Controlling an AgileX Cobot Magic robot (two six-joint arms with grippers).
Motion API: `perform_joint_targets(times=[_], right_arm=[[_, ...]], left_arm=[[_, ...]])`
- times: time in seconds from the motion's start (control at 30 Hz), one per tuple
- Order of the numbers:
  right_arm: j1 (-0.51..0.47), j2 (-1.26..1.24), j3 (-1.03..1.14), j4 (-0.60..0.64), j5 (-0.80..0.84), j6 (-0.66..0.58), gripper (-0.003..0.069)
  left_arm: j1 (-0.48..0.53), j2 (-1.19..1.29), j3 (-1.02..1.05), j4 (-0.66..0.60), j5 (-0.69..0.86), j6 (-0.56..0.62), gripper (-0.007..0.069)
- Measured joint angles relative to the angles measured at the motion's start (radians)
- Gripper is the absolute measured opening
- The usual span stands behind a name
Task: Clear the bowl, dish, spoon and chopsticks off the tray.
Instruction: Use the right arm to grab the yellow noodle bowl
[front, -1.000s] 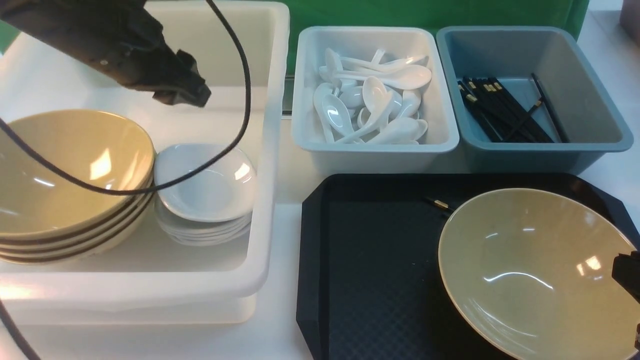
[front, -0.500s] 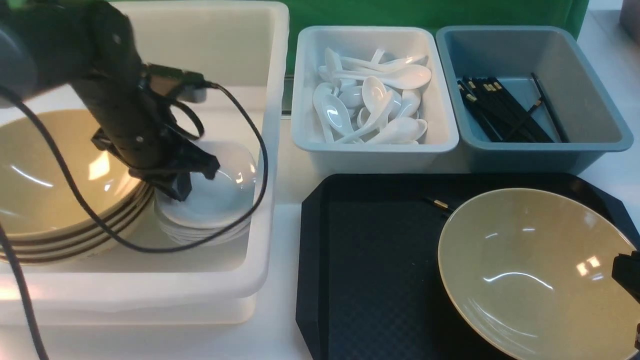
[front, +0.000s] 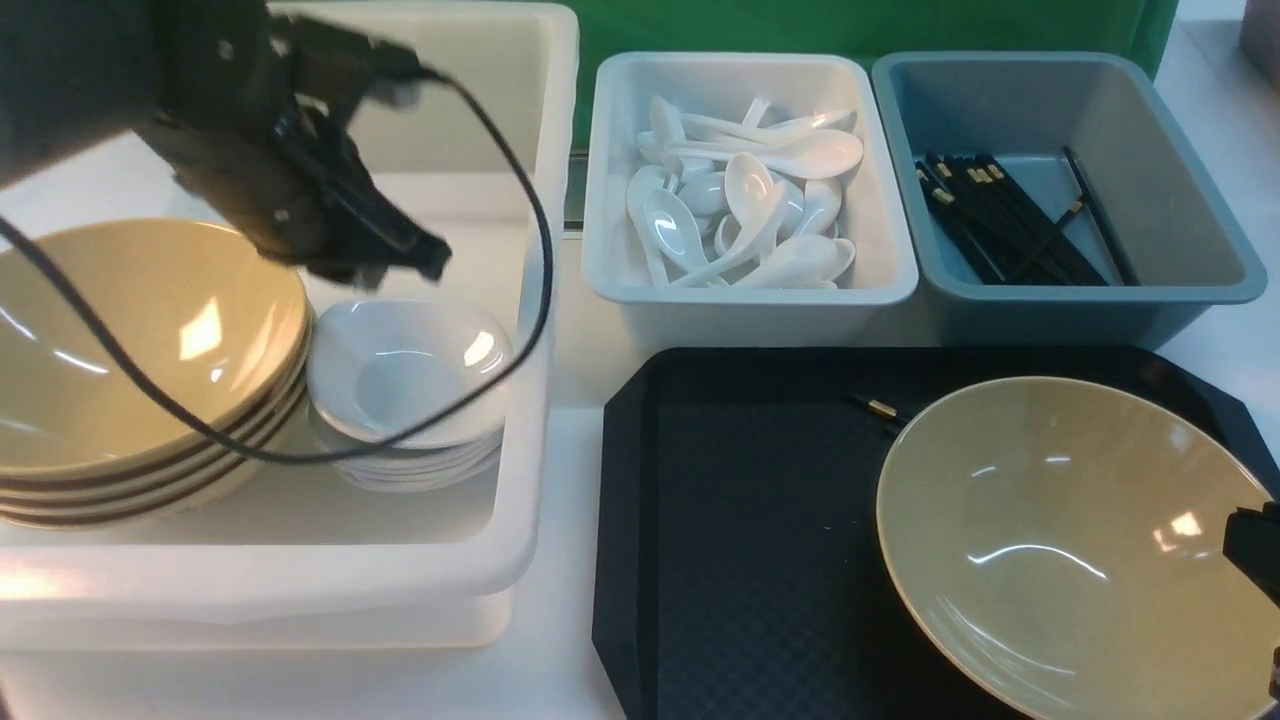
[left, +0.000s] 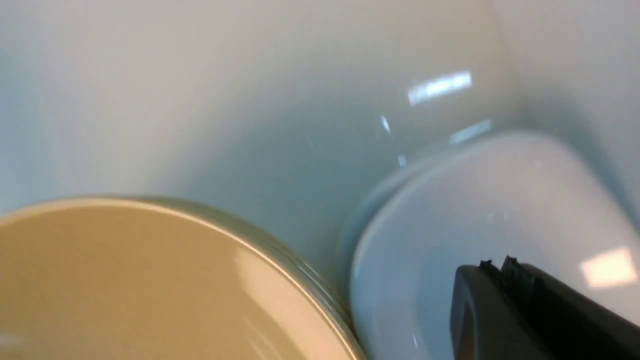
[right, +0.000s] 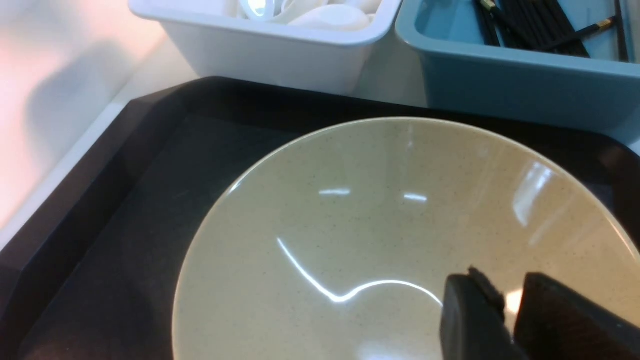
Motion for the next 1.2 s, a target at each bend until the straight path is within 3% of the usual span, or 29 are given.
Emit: perform_joint_targets(times=[0.13, 0.23, 0.47, 0.8, 1.03, 1.2], right_arm=[[0.0, 0.0, 0.0, 0.0, 0.0, 0.0, 0.0171], [0.0, 0.0, 0.0, 0.0, 0.0, 0.0, 0.0171], [0.0, 0.0, 0.0, 0.0, 0.0, 0.0, 0.0172], [0.0, 0.0, 0.0, 0.0, 0.0, 0.0, 0.0173], [0.0, 0.0, 0.0, 0.0, 0.017, -0.003, 0.0174], [0.0, 0.074, -0.074, -0.036, 0.18, -0.007, 0.0206]], left_arm=[[0.0, -0.004, 0.0, 0.036, -0.154, -0.049, -0.0008], [0.001, 0.044, 0.0, 0.071, -0.182, -0.056, -0.0008], [0.052, 0.176, 0.002, 0.205, -0.094, -0.103, -0.0008], [0.162, 0.138, 0.003, 0.26, 0.02, -0.149, -0.0008], [0.135, -0.04, 0.009, 0.202, -0.054, -0.146, -0.0008], [0.053, -0.224, 0.009, 0.14, -0.101, -0.092, -0.0008]])
